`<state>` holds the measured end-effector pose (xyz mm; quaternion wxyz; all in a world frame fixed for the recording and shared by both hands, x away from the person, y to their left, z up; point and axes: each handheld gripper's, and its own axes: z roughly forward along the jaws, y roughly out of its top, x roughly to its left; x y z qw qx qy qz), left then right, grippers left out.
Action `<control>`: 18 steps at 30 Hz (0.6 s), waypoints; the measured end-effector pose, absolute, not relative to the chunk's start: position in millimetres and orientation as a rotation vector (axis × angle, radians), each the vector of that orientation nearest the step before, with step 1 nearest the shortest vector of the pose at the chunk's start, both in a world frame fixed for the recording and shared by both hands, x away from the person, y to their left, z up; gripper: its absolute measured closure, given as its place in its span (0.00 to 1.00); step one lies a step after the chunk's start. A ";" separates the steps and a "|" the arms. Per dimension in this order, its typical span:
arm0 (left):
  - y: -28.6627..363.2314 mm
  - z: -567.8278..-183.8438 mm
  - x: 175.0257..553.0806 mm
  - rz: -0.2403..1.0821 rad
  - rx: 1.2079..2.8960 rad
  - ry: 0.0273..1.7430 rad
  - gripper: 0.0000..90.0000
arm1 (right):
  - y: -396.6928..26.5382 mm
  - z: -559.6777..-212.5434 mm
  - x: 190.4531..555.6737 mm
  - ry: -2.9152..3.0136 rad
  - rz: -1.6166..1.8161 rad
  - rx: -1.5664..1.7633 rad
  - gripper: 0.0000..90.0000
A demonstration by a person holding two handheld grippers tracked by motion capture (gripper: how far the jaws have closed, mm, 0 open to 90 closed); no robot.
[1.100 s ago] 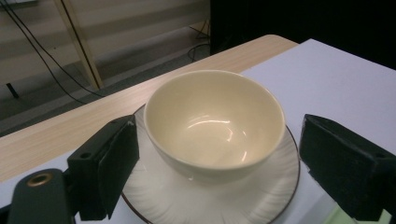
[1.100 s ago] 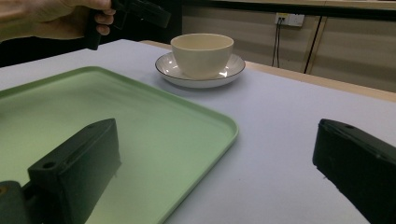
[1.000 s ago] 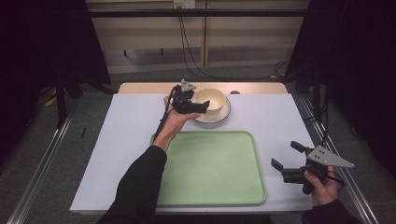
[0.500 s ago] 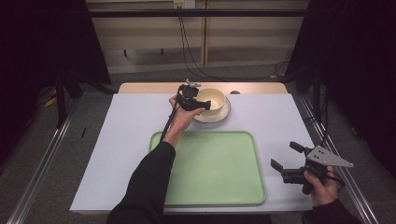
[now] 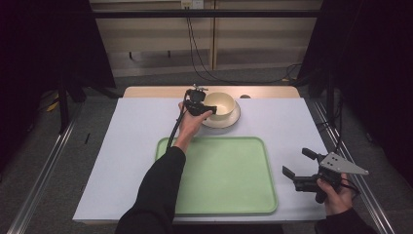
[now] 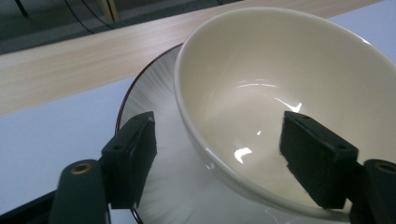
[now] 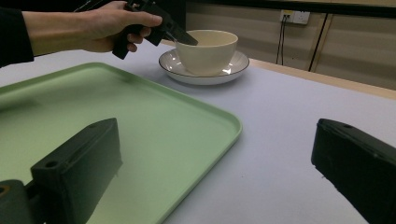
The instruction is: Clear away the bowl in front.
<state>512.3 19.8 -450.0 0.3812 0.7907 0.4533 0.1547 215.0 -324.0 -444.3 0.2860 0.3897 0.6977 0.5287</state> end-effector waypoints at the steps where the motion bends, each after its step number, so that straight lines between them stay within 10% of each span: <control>1: 20.4 -449.9 513.8 0.371 2.037 1.152 0.34 | -324.0 -444.3 214.9 1.868 1.415 1.041 0.01; 18: 13.9 -453.2 522.7 0.266 2.021 1.286 0.59 | -325.2 -443.5 214.4 1.865 1.421 1.046 0.03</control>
